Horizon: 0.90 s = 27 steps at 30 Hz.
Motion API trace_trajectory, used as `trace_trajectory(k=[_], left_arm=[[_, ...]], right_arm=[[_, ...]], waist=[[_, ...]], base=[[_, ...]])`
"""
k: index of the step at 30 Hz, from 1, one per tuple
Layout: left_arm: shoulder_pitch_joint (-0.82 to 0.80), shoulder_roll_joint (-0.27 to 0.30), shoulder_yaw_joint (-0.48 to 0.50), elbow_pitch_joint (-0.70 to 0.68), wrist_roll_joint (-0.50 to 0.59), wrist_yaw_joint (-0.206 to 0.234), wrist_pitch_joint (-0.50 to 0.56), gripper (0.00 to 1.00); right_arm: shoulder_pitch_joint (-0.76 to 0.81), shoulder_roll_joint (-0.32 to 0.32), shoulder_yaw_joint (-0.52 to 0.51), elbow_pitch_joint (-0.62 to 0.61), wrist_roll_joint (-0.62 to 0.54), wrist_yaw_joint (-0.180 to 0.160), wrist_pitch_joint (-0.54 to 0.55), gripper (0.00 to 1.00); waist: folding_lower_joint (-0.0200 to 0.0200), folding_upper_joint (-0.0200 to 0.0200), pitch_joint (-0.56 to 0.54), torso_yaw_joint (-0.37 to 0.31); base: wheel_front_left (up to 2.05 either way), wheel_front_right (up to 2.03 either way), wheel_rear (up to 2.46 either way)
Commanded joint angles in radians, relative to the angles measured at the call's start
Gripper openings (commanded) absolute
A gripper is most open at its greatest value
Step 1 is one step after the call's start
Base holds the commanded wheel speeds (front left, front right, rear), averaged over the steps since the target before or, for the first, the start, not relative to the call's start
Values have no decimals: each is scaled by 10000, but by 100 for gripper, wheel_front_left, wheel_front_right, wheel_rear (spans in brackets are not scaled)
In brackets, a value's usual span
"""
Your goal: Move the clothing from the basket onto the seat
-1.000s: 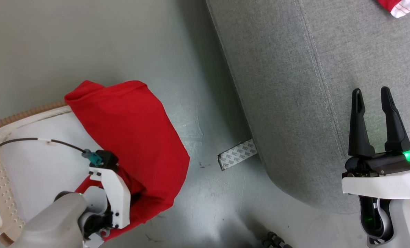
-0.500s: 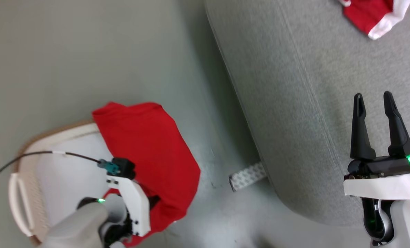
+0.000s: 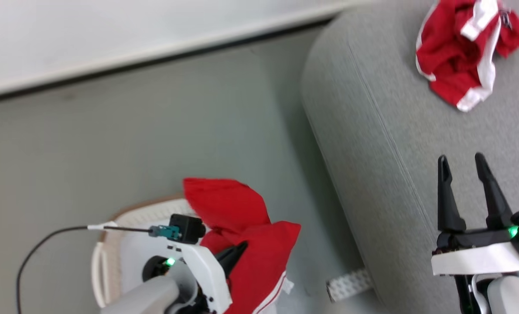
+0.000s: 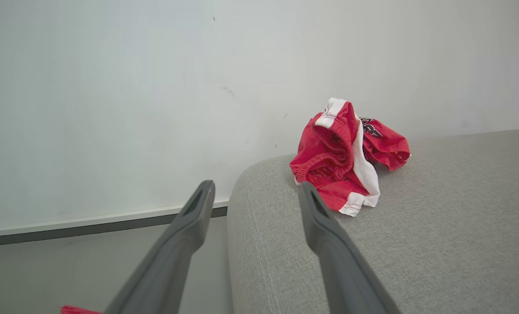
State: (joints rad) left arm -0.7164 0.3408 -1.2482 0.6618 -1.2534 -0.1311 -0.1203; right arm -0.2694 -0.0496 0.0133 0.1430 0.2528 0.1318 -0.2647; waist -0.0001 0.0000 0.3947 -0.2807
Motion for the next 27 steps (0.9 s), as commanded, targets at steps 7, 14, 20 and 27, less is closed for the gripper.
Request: trace_trajectory(k=[7, 14, 20, 27], left_arm=[[270, -337, -160, -379, 275, 8, -1216, 0], [113, -439, 548, -839, 999, 8, -1448, 0], [483, -579, 2561, -1802, 2770, 13, -1444, 0], [906, -669, 4420, -3139, 4316, 74, -1445, 0]], right_arm=[[645, -284, 162, 437, 195, -23, 7, 100], [1028, -555, 573, 649, 436, -23, 7, 100], [1294, -622, 964, 684, 697, -24, 7, 100], [1551, -528, 1524, 860, 886, -23, 7, 100]], waist=[[1, 0, -2021, 1132], [1, 0, -2937, 1477], [1, 0, -3394, 1723], [1, 0, -3818, 1876]], base=[[0, 0, 0], [0, 0, 0], [0, 0, 0], [0, 0, 0]])
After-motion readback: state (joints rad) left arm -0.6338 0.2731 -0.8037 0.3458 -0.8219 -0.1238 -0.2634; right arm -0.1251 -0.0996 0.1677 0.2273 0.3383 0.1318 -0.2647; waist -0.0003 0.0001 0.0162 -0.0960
